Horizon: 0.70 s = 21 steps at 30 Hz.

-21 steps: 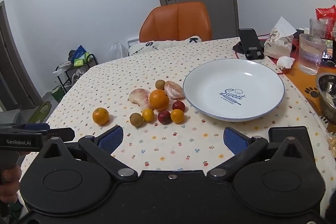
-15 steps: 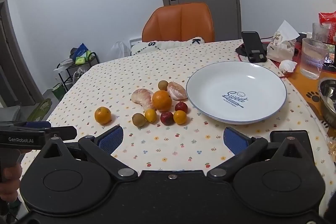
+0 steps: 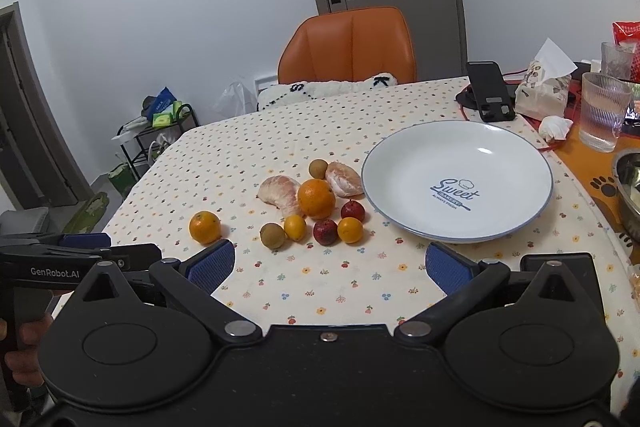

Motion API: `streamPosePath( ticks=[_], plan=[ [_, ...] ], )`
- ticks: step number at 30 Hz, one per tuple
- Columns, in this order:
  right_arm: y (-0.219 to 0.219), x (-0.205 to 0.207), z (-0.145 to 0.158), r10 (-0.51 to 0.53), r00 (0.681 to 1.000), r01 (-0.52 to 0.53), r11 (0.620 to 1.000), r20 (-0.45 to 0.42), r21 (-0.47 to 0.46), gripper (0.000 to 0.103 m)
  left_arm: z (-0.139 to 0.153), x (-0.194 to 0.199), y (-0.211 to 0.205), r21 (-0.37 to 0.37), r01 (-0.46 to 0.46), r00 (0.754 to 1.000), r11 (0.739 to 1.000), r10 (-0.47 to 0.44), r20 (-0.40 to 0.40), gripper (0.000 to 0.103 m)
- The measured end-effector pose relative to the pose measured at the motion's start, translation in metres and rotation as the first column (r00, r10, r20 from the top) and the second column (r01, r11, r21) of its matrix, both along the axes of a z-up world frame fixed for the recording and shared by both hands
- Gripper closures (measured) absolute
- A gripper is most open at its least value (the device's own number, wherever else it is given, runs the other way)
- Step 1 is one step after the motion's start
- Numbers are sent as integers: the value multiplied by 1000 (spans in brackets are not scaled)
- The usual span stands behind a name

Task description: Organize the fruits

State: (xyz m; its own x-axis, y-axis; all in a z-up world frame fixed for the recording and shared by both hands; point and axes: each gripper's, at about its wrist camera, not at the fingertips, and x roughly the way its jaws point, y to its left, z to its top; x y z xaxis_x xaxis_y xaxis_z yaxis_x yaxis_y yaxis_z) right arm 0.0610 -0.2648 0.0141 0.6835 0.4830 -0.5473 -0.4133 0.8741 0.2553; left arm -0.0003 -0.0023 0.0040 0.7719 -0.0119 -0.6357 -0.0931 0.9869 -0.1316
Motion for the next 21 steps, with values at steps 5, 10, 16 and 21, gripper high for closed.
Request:
streamPosePath(
  ticks=[5,10,16,21],
  plan=[
    [-1,3,-1,1,1000,-1,1000,-5,1,0,1,2,-1,1,3,1000,1000,-3,2,0],
    [-2,3,-2,5,1000,-5,1000,-8,0,0,1,3,-2,0,3,1000,1000,-3,2,0],
    [-2,4,-1,4,1000,-4,1000,-3,-2,0,1,4,-3,0,6,1000,1000,-6,4,0],
    [-2,4,0,4,1000,-4,1000,-3,0,0,1,5,-2,0,7,1000,1000,-7,6,0]
  ],
)
